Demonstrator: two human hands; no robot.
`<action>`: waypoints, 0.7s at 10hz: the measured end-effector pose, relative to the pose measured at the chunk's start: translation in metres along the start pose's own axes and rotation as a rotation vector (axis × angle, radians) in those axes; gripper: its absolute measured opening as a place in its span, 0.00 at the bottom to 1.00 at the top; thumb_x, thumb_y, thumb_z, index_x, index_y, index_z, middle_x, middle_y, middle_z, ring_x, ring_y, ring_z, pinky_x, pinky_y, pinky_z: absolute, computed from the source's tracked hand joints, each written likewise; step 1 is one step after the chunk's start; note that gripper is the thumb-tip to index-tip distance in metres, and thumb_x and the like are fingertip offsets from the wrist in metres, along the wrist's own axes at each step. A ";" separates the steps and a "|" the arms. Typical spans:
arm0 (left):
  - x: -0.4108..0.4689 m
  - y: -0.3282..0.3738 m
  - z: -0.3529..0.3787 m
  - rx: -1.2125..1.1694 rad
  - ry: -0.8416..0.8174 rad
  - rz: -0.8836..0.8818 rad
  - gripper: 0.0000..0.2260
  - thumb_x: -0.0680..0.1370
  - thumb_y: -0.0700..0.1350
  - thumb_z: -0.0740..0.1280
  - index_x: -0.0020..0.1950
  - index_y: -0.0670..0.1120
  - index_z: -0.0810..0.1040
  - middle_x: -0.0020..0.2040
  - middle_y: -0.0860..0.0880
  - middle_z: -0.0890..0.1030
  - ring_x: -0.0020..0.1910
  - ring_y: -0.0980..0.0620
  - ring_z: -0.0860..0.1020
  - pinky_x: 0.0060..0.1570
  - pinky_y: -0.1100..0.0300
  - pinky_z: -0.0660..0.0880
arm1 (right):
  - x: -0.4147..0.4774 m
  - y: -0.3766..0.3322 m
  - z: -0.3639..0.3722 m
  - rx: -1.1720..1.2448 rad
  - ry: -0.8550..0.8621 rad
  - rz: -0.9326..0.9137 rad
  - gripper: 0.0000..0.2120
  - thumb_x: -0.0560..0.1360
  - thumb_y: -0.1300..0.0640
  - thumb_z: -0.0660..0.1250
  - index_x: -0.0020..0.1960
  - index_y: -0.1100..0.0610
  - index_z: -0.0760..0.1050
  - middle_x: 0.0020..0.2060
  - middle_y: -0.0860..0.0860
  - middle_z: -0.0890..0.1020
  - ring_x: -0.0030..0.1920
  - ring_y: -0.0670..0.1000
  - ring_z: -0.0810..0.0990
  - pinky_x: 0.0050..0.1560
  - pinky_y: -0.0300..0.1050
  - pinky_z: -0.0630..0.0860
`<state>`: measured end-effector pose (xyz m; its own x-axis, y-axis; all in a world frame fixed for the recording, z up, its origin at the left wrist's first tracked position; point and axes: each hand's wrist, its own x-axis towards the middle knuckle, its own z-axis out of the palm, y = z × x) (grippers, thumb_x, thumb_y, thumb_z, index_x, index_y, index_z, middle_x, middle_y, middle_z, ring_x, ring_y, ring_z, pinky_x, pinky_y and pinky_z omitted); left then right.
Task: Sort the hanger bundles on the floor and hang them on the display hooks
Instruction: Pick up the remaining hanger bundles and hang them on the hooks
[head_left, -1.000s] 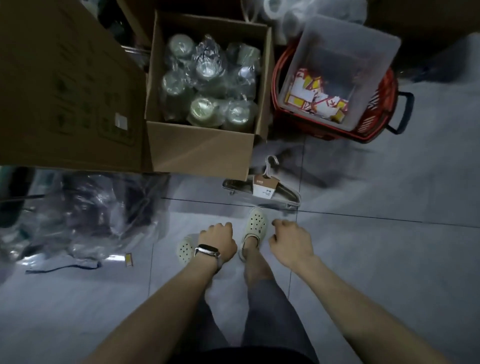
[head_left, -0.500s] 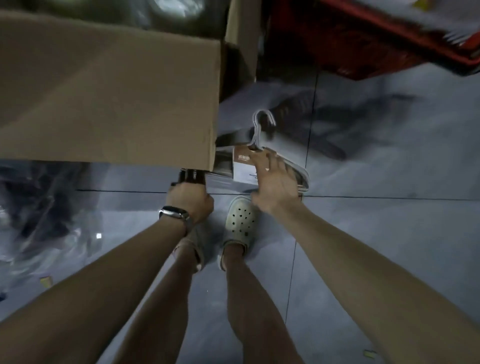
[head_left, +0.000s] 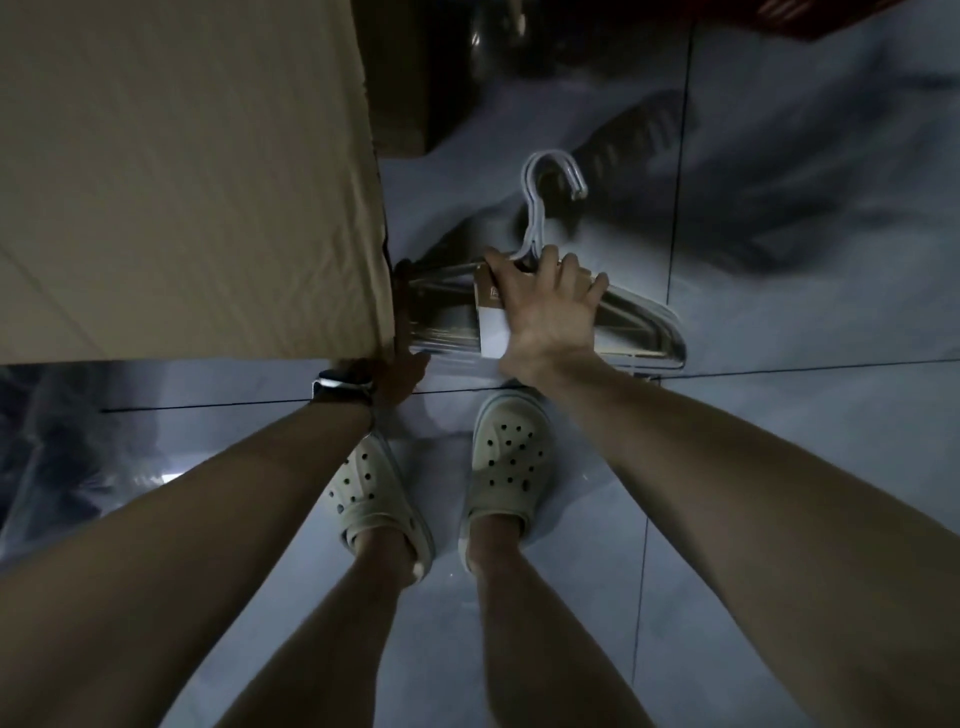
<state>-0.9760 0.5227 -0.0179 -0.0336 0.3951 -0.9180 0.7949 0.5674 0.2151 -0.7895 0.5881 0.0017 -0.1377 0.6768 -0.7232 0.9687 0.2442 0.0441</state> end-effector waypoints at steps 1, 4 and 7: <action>-0.003 0.003 -0.002 0.077 -0.013 0.096 0.29 0.86 0.50 0.61 0.83 0.40 0.56 0.81 0.37 0.59 0.79 0.41 0.59 0.75 0.54 0.55 | -0.010 0.008 -0.003 -0.002 0.063 0.004 0.64 0.52 0.38 0.83 0.78 0.38 0.48 0.68 0.61 0.65 0.67 0.65 0.66 0.67 0.73 0.63; -0.070 0.060 -0.011 0.036 0.374 0.239 0.53 0.65 0.51 0.84 0.82 0.39 0.59 0.78 0.33 0.62 0.76 0.32 0.62 0.70 0.39 0.67 | -0.067 0.092 -0.029 0.026 0.032 0.126 0.64 0.54 0.37 0.82 0.81 0.41 0.50 0.70 0.65 0.65 0.69 0.68 0.66 0.66 0.74 0.65; -0.005 0.121 0.014 0.388 0.286 0.282 0.60 0.64 0.45 0.82 0.82 0.59 0.43 0.78 0.41 0.56 0.76 0.35 0.61 0.68 0.37 0.70 | -0.093 0.186 0.001 0.146 0.036 0.305 0.59 0.58 0.34 0.82 0.79 0.42 0.52 0.67 0.66 0.67 0.65 0.70 0.69 0.61 0.74 0.69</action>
<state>-0.8715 0.5796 0.0082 0.0923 0.7039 -0.7042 0.9598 0.1253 0.2511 -0.5961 0.5699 0.0765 0.1588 0.7283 -0.6667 0.9853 -0.0739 0.1539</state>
